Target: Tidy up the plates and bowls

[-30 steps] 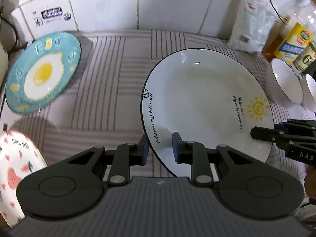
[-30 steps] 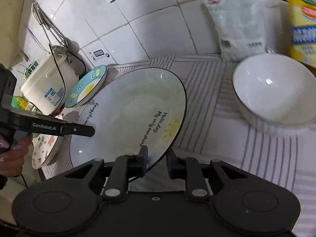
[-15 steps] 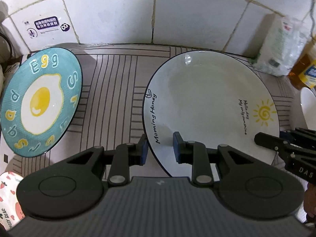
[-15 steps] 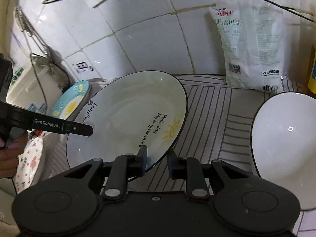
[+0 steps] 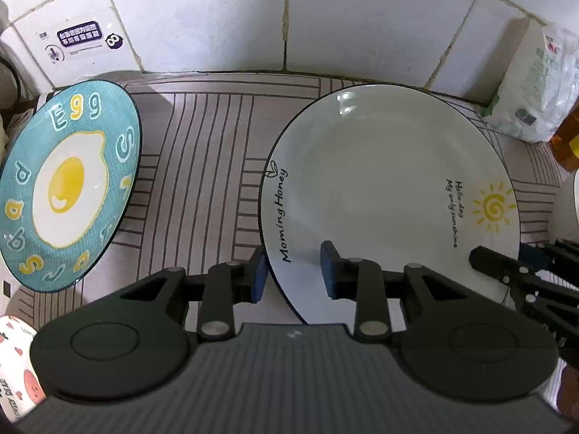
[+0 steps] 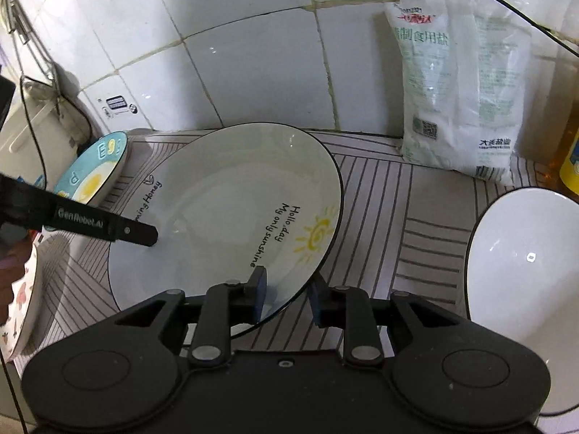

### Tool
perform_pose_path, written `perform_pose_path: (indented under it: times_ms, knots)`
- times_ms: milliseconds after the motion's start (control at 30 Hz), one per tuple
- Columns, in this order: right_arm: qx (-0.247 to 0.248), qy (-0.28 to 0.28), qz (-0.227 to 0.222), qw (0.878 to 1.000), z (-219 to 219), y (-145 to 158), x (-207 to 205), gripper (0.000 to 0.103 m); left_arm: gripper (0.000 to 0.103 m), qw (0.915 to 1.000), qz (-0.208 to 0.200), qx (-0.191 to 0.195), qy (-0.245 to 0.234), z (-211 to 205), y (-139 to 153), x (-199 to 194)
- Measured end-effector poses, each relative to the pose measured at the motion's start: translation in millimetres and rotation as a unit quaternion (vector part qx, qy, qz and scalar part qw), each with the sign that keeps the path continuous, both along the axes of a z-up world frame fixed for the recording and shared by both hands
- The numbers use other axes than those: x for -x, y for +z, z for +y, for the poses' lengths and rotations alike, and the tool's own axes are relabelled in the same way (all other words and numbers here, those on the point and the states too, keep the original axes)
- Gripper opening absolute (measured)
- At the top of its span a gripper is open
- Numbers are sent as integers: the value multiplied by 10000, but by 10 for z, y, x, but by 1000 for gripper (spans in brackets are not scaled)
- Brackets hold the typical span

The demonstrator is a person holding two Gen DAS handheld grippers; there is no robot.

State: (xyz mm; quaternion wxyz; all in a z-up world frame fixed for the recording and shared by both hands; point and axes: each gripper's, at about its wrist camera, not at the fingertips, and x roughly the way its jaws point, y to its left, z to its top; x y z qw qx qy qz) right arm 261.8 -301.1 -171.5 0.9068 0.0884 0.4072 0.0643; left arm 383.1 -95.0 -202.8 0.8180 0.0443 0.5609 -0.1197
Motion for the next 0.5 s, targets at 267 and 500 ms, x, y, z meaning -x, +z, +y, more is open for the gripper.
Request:
perform_pose_path:
  times_ms: [267,500]
  knots:
    - [281,-114,100,9995,110,33,-9,35,28,9998,187,70,94,33,52,5]
    - [710,-229,-48,9972,320,164,228,41,30,9996,-66,179,193,212,302,326]
